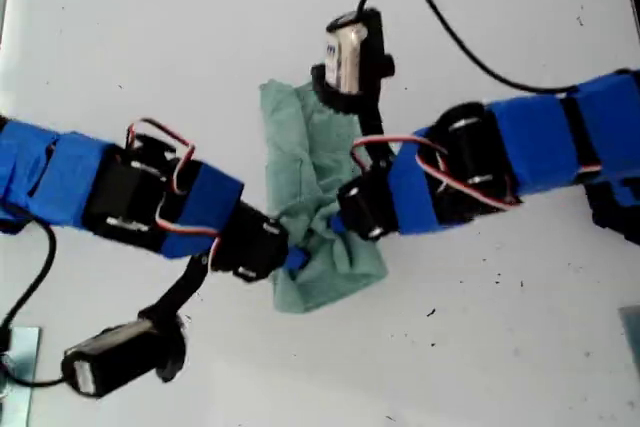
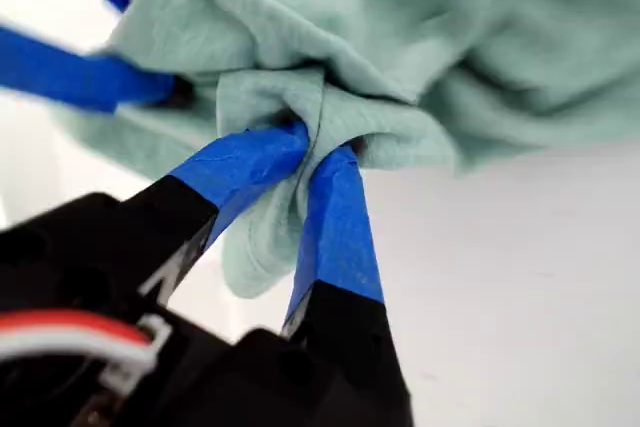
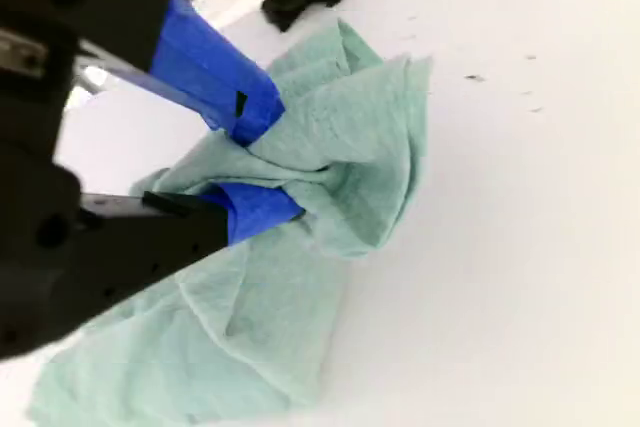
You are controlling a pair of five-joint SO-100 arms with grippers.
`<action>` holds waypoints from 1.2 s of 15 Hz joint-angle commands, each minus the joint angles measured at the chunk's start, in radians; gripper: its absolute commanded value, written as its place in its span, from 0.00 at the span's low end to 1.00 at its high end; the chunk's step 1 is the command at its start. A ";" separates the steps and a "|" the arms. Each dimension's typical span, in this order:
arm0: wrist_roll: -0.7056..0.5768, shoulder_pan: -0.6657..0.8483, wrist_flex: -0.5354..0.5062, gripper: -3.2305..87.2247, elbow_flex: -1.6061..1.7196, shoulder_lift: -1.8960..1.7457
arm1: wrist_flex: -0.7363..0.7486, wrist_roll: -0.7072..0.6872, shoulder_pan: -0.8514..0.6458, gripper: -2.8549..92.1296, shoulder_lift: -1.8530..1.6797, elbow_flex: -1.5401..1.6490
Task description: Fold t shirt
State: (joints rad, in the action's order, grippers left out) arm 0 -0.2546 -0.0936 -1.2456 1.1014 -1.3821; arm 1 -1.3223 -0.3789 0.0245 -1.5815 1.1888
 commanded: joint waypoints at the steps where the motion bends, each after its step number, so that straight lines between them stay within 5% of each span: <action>1: -0.060 0.144 -0.021 0.03 -0.014 -0.081 | 0.083 -0.086 -0.153 0.06 -0.100 0.058; 4: -0.123 0.293 -0.034 0.05 -0.003 -0.052 | 0.259 -0.143 -0.276 0.07 -0.064 0.156; 5: -0.124 0.314 -0.034 0.19 0.006 -0.043 | 0.301 -0.146 -0.301 0.10 -0.064 0.186; 6: -0.126 0.337 -0.037 0.29 0.006 -0.037 | 0.324 -0.150 -0.327 0.25 -0.077 0.202; 7: -0.129 0.370 -0.040 0.35 0.002 -0.041 | 0.327 -0.163 -0.365 0.26 -0.106 0.204; 12: -0.178 0.759 -0.043 0.37 0.095 -0.330 | 0.776 -0.192 -0.723 0.19 -0.623 0.703; 15: -0.216 0.879 -0.040 0.36 0.196 -0.365 | 0.703 -0.204 -0.830 0.19 -0.769 0.851; 18: -0.167 0.802 0.133 0.35 0.600 -0.664 | 0.574 -0.230 -0.810 0.18 -1.020 1.074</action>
State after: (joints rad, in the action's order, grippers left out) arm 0 -0.4433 0.7532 -1.1827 1.5463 -1.8577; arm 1 -0.6826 -0.5890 -0.7885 -2.4682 2.2166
